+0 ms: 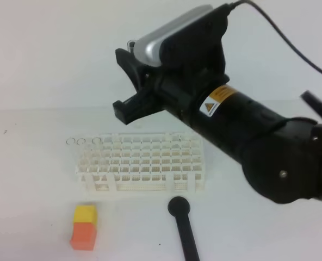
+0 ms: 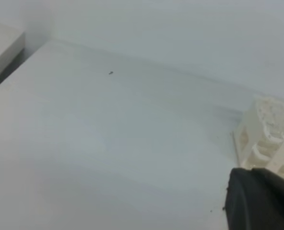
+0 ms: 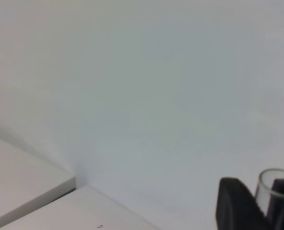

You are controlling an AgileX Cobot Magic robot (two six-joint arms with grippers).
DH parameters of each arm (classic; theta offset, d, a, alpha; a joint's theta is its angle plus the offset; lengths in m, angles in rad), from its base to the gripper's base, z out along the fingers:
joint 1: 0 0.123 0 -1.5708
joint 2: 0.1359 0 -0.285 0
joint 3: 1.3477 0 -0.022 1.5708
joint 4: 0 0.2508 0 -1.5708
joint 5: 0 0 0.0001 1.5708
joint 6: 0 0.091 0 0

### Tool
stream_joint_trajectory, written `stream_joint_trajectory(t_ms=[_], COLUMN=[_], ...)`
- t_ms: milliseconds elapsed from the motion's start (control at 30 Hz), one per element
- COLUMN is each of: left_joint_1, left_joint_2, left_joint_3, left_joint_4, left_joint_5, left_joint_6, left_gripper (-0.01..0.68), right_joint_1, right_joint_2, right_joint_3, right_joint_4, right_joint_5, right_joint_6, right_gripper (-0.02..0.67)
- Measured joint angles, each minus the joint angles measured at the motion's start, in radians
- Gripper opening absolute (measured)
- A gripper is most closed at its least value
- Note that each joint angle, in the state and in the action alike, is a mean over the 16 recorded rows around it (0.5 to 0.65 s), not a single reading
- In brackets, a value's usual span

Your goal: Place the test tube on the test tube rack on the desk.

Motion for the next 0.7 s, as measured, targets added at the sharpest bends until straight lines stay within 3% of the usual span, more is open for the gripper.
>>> stream_joint_trajectory(t_ms=[233, 700], left_joint_1=[0.000, 0.000], left_joint_2=[0.000, 0.000], left_joint_3=[0.089, 0.095], left_joint_4=[-0.033, -0.001], left_joint_5=[-0.020, 0.036], left_joint_6=[0.020, 0.000], left_gripper=[-0.001, -0.001], right_joint_1=[0.007, 0.034], right_joint_2=[0.106, 0.364], right_joint_3=[0.030, -0.010], right_joint_4=[-0.030, -0.031], right_joint_5=[-0.159, -0.396], right_joint_6=[0.092, 0.146], right_gripper=[0.120, 0.120])
